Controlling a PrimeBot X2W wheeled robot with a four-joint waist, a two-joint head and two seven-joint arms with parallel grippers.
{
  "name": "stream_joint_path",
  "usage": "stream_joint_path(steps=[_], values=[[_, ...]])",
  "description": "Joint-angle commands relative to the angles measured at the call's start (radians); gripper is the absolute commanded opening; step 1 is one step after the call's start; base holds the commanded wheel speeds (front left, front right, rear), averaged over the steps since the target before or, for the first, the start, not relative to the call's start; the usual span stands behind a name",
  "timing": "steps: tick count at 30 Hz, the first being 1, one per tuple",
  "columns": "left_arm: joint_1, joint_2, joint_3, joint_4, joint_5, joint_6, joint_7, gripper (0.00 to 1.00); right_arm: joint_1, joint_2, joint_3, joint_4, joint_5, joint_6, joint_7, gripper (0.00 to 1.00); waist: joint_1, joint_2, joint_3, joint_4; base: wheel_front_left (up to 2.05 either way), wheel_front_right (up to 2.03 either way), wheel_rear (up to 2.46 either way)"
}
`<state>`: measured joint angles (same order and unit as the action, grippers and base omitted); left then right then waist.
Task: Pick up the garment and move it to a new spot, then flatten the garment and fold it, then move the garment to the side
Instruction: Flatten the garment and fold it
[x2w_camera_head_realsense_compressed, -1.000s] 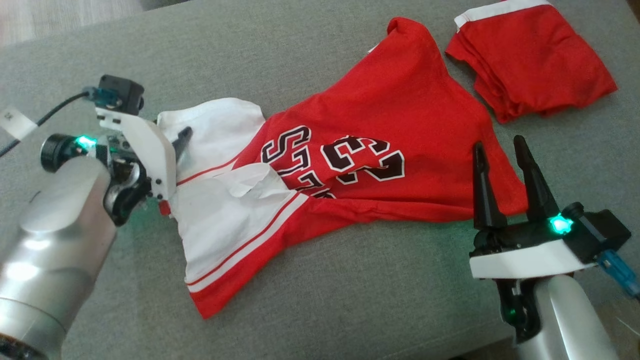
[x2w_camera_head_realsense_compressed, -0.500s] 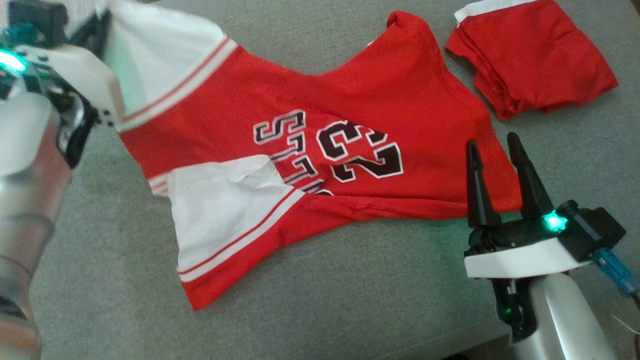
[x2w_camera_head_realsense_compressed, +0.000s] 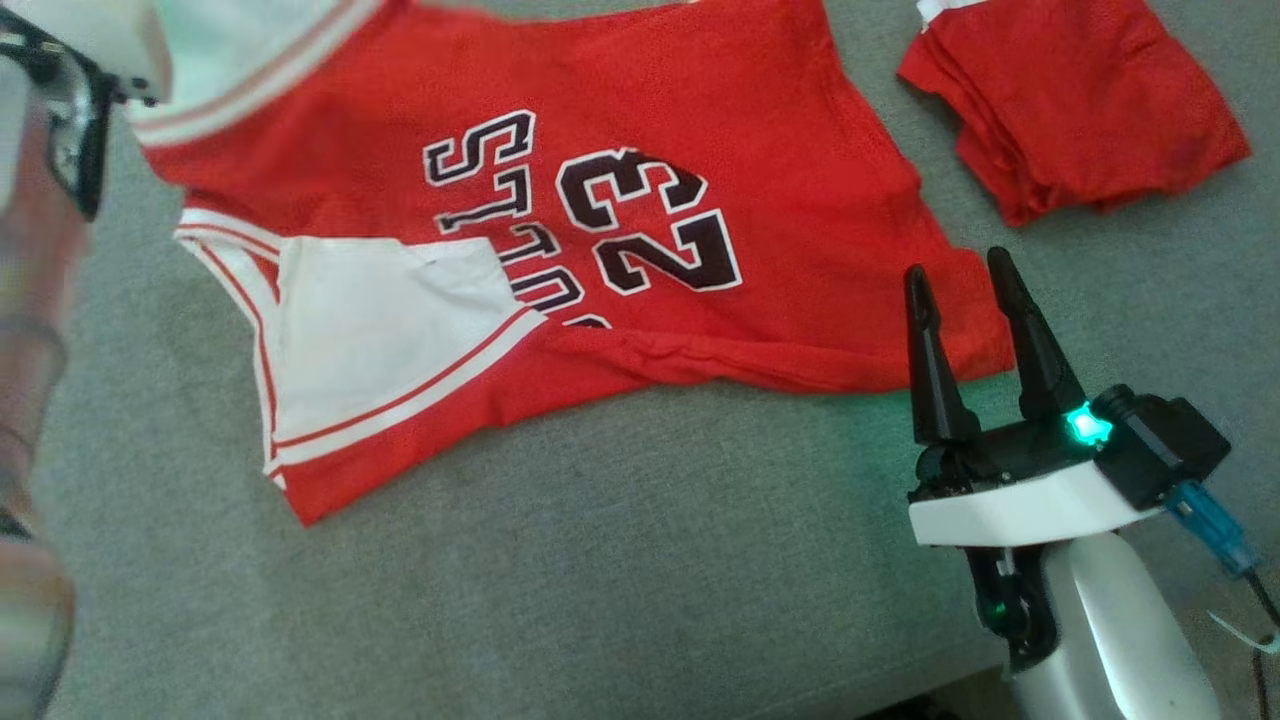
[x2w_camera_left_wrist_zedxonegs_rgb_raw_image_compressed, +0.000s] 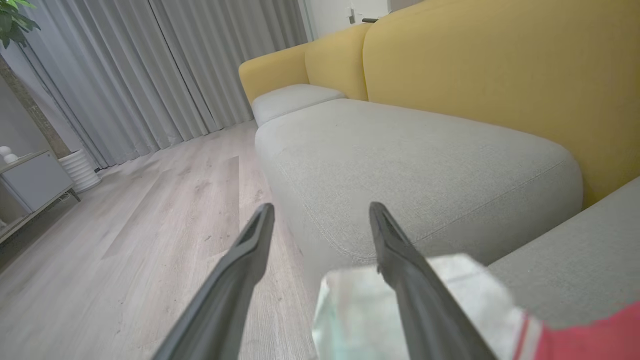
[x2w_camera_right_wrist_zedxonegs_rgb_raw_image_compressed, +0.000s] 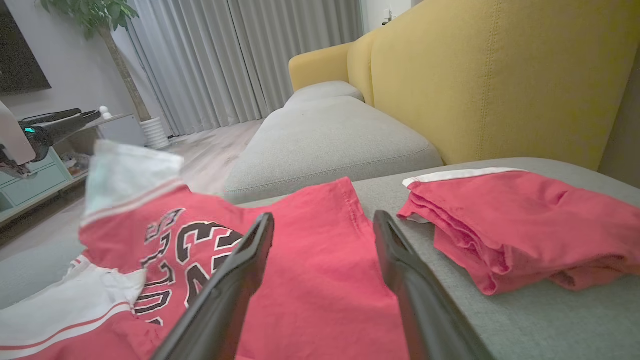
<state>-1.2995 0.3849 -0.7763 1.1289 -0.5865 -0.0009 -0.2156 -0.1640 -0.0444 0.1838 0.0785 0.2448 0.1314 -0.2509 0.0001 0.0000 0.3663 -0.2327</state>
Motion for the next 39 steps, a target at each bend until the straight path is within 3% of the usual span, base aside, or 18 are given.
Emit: stream_joint_path(steps=[1, 8, 12, 17, 22, 31, 35, 39], values=[[-0.039, 0.011, 0.015, -0.003, 0.010, -0.007, -0.021, 1.00, -0.018, -0.006, 0.018, -0.029, -0.004, -0.001, -0.011, 1.00, -0.0001, 0.0000, 0.001, 0.010, 0.00, 0.00, 0.00], [0.015, -0.041, 0.029, 0.012, -0.012, -0.023, -0.042, 1.00, -0.028, -0.006, -0.007, -0.026, -0.020, -0.001, -0.011, 1.00, -0.0001, 0.0000, -0.029, 0.055, 0.00, 0.00, 0.00], [0.066, -0.071, 0.062, -0.044, -0.026, -0.020, -0.045, 1.00, -0.029, -0.006, -0.051, -0.029, -0.038, -0.001, -0.011, 1.00, -0.0001, 0.0000, -0.066, 0.106, 0.00, 0.00, 0.00], [0.188, -0.105, 0.106, -0.168, -0.019, 0.011, -0.046, 1.00, -0.016, -0.006, -0.105, -0.022, -0.062, -0.001, -0.011, 1.00, -0.0001, 0.0000, -0.126, 0.186, 0.00, 0.00, 0.00], [0.373, -0.129, 0.191, -0.367, -0.008, 0.071, -0.046, 1.00, 0.013, -0.006, -0.151, -0.017, -0.075, -0.001, -0.011, 1.00, -0.0001, 0.0000, -0.184, 0.261, 0.00, 0.00, 0.00], [0.802, -0.166, 0.300, -0.708, 0.074, 0.174, -0.046, 1.00, 0.074, -0.006, -0.193, -0.002, -0.081, -0.001, -0.011, 1.00, -0.0001, 0.0000, -0.244, 0.329, 0.00, 0.00, 0.00], [0.947, -0.196, 0.350, -0.820, 0.107, 0.195, -0.046, 1.00, 0.087, -0.006, -0.197, 0.002, -0.080, -0.001, -0.011, 1.00, -0.0001, 0.0000, -0.247, 0.336, 0.00, 0.00, 0.00], [0.997, -0.209, 0.368, -0.853, 0.144, 0.178, -0.046, 1.00, 0.087, -0.006, -0.185, 0.006, -0.078, -0.001, -0.011, 1.00, -0.0001, 0.0000, -0.241, 0.332, 0.00, 0.00, 0.00]])
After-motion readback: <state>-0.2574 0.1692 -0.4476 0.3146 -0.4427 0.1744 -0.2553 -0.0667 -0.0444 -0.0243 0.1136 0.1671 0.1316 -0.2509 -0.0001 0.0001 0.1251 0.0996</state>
